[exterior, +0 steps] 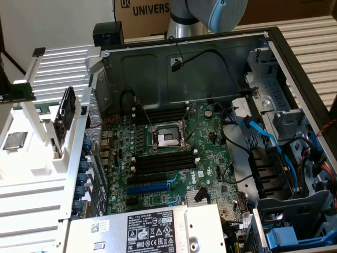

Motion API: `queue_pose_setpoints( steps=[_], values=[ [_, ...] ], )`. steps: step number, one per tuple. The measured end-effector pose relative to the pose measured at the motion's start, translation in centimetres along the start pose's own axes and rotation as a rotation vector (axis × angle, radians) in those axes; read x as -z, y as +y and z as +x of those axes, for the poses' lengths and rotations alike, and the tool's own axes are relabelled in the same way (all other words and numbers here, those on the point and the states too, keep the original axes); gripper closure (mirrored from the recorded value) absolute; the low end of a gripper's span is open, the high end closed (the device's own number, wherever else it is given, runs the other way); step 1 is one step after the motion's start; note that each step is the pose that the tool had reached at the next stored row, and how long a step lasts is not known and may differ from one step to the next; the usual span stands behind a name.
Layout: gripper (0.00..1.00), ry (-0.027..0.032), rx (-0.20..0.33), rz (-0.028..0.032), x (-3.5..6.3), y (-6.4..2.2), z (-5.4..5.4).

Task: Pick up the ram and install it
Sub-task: 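Pick up the ram and move it above insertion slot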

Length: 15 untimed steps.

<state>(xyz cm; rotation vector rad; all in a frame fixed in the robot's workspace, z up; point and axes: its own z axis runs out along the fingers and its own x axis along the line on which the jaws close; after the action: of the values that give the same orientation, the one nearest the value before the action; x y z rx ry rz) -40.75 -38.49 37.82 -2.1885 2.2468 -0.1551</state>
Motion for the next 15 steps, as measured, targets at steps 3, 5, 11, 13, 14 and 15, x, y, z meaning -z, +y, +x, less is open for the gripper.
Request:
queue_pose_setpoints(
  steps=[3,5,11,13,14,15],
  values=[
    [0.87,-0.0019,0.000,0.0000,0.67,-3.64,0.0],
    [0.87,-0.0024,0.001,0.0001,0.89,-5.51,-0.1],
    [0.87,-0.0028,0.003,0.0002,1.36,-9.20,-0.1],
    [0.87,-0.0028,0.004,0.0001,1.47,-10.15,-0.1],
    [0.87,-0.0028,0.004,0.0000,1.52,-10.58,-0.1],
    [0.87,-0.0029,0.005,0.0000,1.57,-11.06,-0.2]
  ],
)
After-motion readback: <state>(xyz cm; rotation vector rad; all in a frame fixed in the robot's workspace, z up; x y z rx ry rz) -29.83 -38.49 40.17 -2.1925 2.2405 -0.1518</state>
